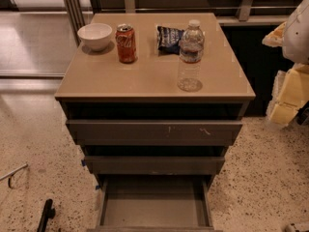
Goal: Place water bottle into bottom drawer
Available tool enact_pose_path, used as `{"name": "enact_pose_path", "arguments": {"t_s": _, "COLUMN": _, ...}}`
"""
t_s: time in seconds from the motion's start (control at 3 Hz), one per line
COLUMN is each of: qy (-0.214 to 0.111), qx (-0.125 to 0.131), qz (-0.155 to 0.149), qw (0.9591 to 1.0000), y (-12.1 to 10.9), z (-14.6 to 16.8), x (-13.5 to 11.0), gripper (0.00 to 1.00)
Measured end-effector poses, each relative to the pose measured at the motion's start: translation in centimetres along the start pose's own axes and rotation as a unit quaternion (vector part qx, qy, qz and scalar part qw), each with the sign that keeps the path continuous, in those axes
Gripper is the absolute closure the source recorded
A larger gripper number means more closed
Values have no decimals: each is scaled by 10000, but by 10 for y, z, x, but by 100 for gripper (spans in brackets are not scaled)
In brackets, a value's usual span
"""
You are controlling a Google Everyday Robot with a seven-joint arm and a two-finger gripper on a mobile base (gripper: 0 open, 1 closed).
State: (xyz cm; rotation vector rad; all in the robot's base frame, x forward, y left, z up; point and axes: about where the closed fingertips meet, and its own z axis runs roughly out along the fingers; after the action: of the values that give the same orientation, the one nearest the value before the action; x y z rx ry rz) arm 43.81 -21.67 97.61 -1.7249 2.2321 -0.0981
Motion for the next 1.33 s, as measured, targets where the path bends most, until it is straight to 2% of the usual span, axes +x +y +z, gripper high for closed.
{"name": "enact_pose_path", "arguments": {"t_s": 0.33, "qy": 0, "qx": 0, "qz": 0, "qw": 10000, "y": 0, "z": 0, "x": 0, "gripper": 0}}
{"name": "enact_pose_path", "arguments": {"t_s": 0.67, "qy": -160, "qx": 73, "qz": 66, "qw": 9998, "y": -25, "z": 6, "x": -7, "gripper": 0}}
{"name": "enact_pose_path", "arguments": {"t_s": 1.0, "qy": -355, "qx": 56, "qz": 184, "qw": 9992, "y": -66, "z": 20, "x": -17, "gripper": 0}}
{"name": "enact_pose_path", "arguments": {"t_s": 1.33, "qy": -681, "qx": -25, "qz": 319, "qw": 9972, "y": -114, "z": 33, "x": -35, "gripper": 0}}
